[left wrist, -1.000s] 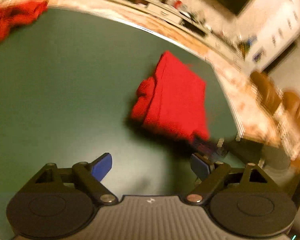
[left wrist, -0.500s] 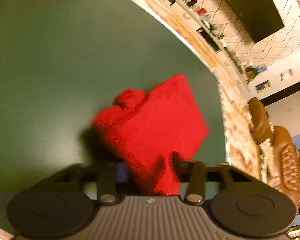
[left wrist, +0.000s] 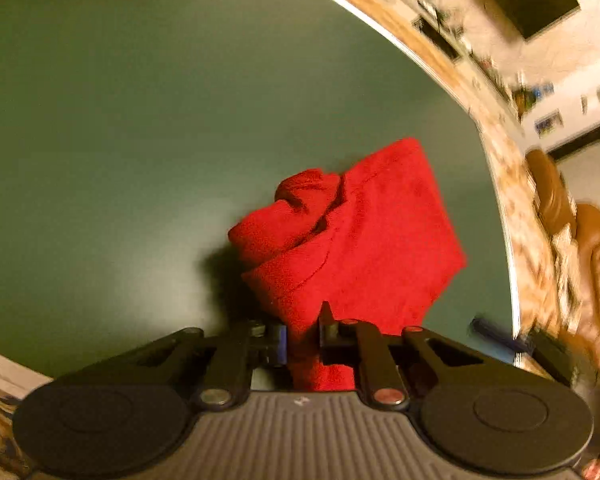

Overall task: Organize soft objects
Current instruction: 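Close the left tool on the red towel edge while the right tool opens, then close the right tool on the towel edge beside the left tool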

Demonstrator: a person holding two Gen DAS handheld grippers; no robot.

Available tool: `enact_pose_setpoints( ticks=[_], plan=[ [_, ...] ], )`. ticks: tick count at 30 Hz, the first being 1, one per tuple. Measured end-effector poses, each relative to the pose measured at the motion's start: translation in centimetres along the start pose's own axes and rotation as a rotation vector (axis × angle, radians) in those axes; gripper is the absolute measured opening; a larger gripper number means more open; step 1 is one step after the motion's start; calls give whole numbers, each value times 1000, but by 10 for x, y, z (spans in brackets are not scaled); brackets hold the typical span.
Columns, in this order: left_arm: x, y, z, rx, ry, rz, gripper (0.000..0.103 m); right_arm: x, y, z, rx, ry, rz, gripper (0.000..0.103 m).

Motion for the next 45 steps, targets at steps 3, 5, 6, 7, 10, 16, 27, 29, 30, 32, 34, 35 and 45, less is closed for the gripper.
enact_pose_setpoints(
  ticks=[3, 5, 6, 7, 10, 16, 27, 29, 30, 32, 34, 35, 45],
  plan=[
    [-16, -19, 11, -46, 68, 26, 15, 30, -6, -2, -6, 152, 86, 61],
    [-25, -30, 15, -56, 124, 45, 15, 47, -9, -3, -12, 229, 132, 70],
    [-29, -34, 17, -63, 153, 48, 15, 50, -5, -3, -18, 234, 137, 73],
    [-32, -37, 18, -69, 181, 49, 15, 53, 0, -3, -24, 237, 141, 78],
    [-39, -44, 22, -83, 265, 43, 16, 62, 15, -3, -41, 246, 153, 81],
    [-45, -54, 29, -95, 337, 33, 17, 43, 42, 3, -102, 238, 195, 81],
    [-44, -41, 30, -87, 310, -4, 17, 26, 81, 20, -253, 257, 273, 49],
    [-42, -38, 30, -80, 303, -6, 17, 32, 83, 19, -278, 316, 320, 37],
    [-42, -37, 30, -76, 298, -8, 17, 33, 84, 18, -284, 345, 347, 36],
    [-41, -33, 29, -68, 292, -11, 17, 33, 87, 18, -287, 389, 373, 33],
    [-39, -29, 29, -59, 286, -12, 17, 28, 88, 22, -277, 424, 390, 31],
    [-38, -28, 28, -55, 281, -11, 17, 26, 83, 25, -263, 434, 394, 30],
    [-25, -37, 21, -11, 271, 25, 16, -17, 45, 68, -186, 343, 338, 29]
  ],
)
Point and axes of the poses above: each gripper's, at about its wrist camera, not at the fingertips, and y roughly the way its jaws point, x to its right, z to its top, the point moved 7 cm from there along y, roughly the way its jaws point, and after that the axes turned 6 degrees about -y, right-handed, at the moved point
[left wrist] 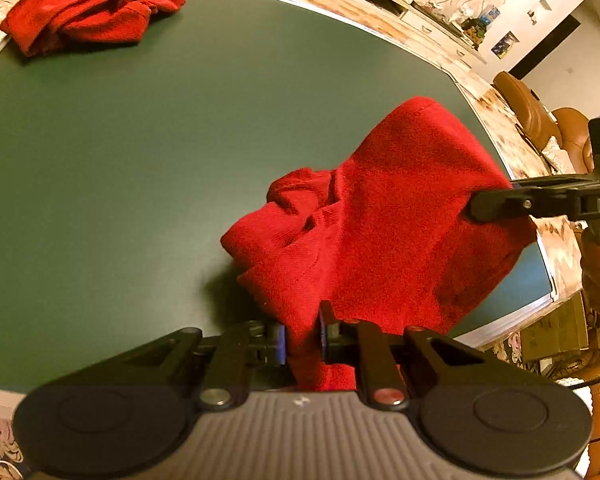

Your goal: Organize soft objects

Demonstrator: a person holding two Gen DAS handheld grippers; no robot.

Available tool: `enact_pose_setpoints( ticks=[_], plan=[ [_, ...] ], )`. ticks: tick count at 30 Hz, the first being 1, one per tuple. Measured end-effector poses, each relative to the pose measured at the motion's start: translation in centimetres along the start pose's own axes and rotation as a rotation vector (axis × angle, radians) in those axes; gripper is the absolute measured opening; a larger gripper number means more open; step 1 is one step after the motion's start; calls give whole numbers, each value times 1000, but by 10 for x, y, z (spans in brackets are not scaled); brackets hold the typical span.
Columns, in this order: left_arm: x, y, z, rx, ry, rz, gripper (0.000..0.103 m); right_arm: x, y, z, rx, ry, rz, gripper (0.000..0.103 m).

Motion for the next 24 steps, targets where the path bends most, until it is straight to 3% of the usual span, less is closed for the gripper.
enact_pose_setpoints(
  ticks=[7, 12, 14, 19, 22, 24],
  plan=[
    [-22, -16, -24, -34, -121, -11, 16, 9, 26, -13, -48, 77, 31, 33],
    [-32, -21, -37, -50, -227, -48, 16, 13, 36, -27, -18, 69, -88, 49],
    [-29, -23, -35, -55, -237, -52, 15, 15, 33, -33, 3, 100, -65, 59],
    [-10, -32, -20, -70, -223, -44, 15, 21, 25, -62, 14, 207, -16, 60],
    [3, -36, -10, -79, -230, -41, 15, 21, 22, -89, 53, 345, 69, 61],
    [11, -39, -2, -77, -242, -54, 15, 19, 26, -104, 96, 416, 116, 69]
  ],
)
Point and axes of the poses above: each gripper's, at about its wrist camera, not at the fingertips, and y roughly the way its jaws point, x to its right, z to its top, the point moved 7 cm from there along y, roughly the way its jaws point, and after that the axes turned 6 degrees about -y, right-handed, at the moved point
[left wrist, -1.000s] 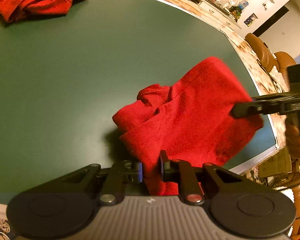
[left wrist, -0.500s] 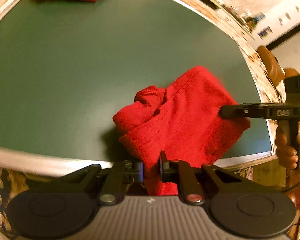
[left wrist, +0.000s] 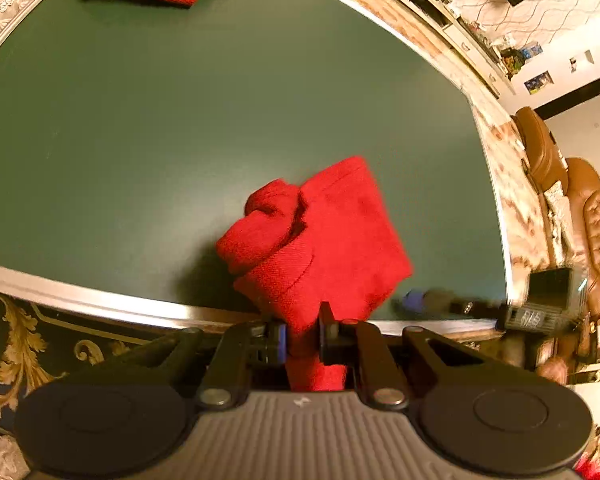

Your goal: Organize soft objects

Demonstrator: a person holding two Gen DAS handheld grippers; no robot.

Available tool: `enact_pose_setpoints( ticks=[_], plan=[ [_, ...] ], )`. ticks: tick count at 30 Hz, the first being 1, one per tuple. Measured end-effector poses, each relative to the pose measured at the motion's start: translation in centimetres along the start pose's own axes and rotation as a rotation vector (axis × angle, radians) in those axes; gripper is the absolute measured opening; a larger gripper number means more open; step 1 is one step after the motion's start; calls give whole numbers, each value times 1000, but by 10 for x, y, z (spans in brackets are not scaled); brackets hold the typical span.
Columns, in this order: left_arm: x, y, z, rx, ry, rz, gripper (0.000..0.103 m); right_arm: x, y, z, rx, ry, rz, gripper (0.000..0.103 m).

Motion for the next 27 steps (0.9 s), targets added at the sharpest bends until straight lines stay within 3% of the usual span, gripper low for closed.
enact_pose_setpoints(
  ticks=[2, 5, 8, 17, 18, 20, 24, 25, 27],
  plan=[
    [9, -3, 5, 3, 0, -6, 15, 6, 5, -12, 39, 84, 48, 78],
    [18, -7, 12, 3, 9, 7, 15, 12, 19, -18, 84, 194, 154, 80],
    [9, -9, 19, 19, 12, 60, 15, 13, 32, -10, 120, 200, 114, 81],
    [-67, 20, 26, 4, -17, 225, 16, 12, 56, 16, 93, 98, 47, 81],
    [-71, 24, 27, 3, -9, 228, 18, 9, 53, 21, 78, 68, 39, 81],
    [-77, 27, 27, 1, -13, 224, 35, 3, 46, 30, 47, 7, 25, 81],
    [-82, 21, 22, 5, 0, 226, 52, -15, 58, 36, -21, -125, -3, 80],
    [-82, 19, 19, 8, -1, 215, 56, -19, 62, 36, -35, -150, -9, 78],
    [-82, 18, 15, 11, -4, 192, 57, -25, 69, 36, -58, -196, -29, 46]
  ],
)
Point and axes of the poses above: each gripper's, at about its wrist camera, not at the fingertips, and y roughly the way its jaws point, x to its right, z to its top, the point moved 7 cm from there along y, roughly the way its jaws point, and after that the axes turned 6 degrees about -y, right-handed, at the moved point
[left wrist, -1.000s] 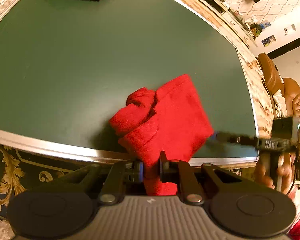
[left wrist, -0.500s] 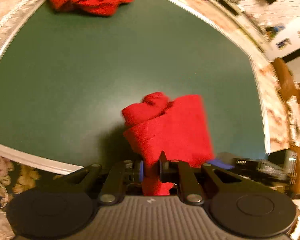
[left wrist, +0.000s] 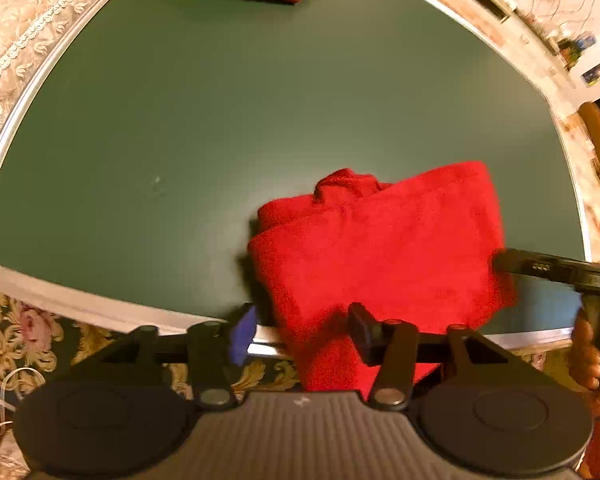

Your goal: Organize soft objects

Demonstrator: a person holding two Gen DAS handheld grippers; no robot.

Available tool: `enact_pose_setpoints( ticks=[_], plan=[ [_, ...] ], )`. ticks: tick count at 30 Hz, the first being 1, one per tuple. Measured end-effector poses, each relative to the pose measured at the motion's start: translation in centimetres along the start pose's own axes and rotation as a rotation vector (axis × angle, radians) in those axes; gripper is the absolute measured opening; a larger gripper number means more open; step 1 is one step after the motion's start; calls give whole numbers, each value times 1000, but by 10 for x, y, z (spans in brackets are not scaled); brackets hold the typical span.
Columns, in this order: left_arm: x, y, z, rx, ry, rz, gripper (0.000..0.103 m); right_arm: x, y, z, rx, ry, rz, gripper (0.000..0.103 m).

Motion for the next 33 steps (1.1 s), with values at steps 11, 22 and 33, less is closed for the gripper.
enact_pose_setpoints(
  ticks=[11, 22, 33],
  plan=[
    [-4, 5, -7, 66, -33, -49, 22, -26, 16, 0, -59, -13, 48, 21],
    [3, 11, -14, 158, 0, -26, 18, -38, 10, 8, -1, -146, -103, 66],
    [-20, 3, -16, 159, 0, -52, 19, -34, 34, 9, -143, -183, -93, 35]
  ],
)
Point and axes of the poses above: each gripper's, at about its wrist camera, not at the fingertips, and y roughly the way its jaws point, x to its right, z to its top, the point moved 7 cm from there along y, roughly the way its jaws point, and after that the axes turned 6 degrees about -y, right-handed, at the moved point
